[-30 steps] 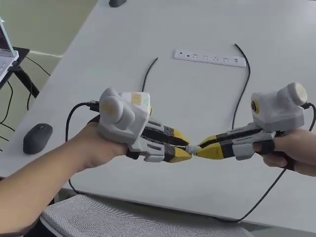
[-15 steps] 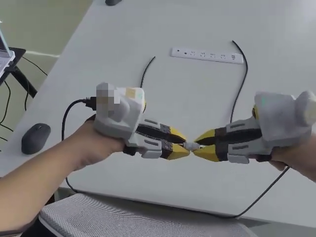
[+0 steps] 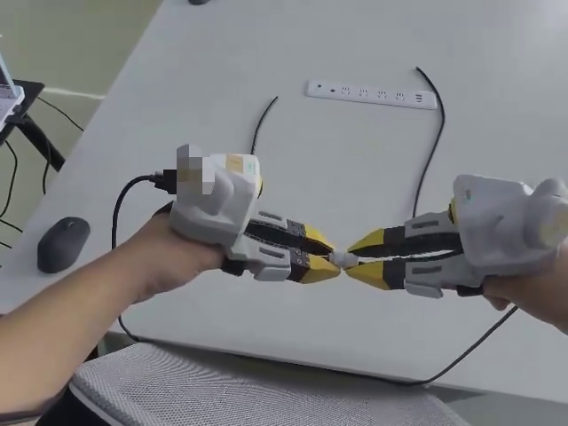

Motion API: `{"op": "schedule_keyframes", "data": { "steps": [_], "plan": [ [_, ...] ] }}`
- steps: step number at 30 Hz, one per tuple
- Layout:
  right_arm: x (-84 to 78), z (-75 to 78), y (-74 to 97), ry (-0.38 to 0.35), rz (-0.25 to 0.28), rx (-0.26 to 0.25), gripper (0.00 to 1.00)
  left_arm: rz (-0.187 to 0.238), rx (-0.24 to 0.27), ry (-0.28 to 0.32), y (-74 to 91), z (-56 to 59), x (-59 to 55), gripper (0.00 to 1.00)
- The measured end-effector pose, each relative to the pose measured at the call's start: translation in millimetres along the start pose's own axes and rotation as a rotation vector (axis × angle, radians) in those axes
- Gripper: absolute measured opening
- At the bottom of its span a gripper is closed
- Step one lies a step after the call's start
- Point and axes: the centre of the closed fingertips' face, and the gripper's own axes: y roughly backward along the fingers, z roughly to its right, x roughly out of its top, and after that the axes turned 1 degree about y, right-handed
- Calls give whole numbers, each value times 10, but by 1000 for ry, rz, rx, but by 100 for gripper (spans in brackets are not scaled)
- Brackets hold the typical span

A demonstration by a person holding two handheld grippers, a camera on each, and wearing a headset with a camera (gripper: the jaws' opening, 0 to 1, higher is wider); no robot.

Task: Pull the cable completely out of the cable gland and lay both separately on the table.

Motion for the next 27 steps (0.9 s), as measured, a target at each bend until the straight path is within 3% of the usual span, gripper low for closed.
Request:
{"op": "schedule_keyframes", "data": {
  "steps": [5, 9, 12, 14, 17, 22, 27],
  "plan": [
    [17, 19, 2, -39, 19, 6, 8, 6, 1, -7, 19, 3, 14, 15],
    [14, 42, 46, -180, 49, 31, 12, 5, -1, -31, 19, 23, 19, 15],
    [19, -4, 108, -387, 81, 123, 20, 7, -3, -51, 14, 37, 19, 15],
    [58, 30, 159, -490, 134, 177, 22, 5, -3, -73, 11, 51, 22, 15],
    [94, 58, 195, -636, 171, 246, 21, 8, -4, -104, 10, 84, 43, 15],
    [47, 29, 147, -743, 147, 332, 19, 11, -6, -129, 8, 102, 64, 15],
    [22, 9, 61, -764, 140, 358, 17, 7, -7, -139, 5, 130, 70, 15]
  ]
}}
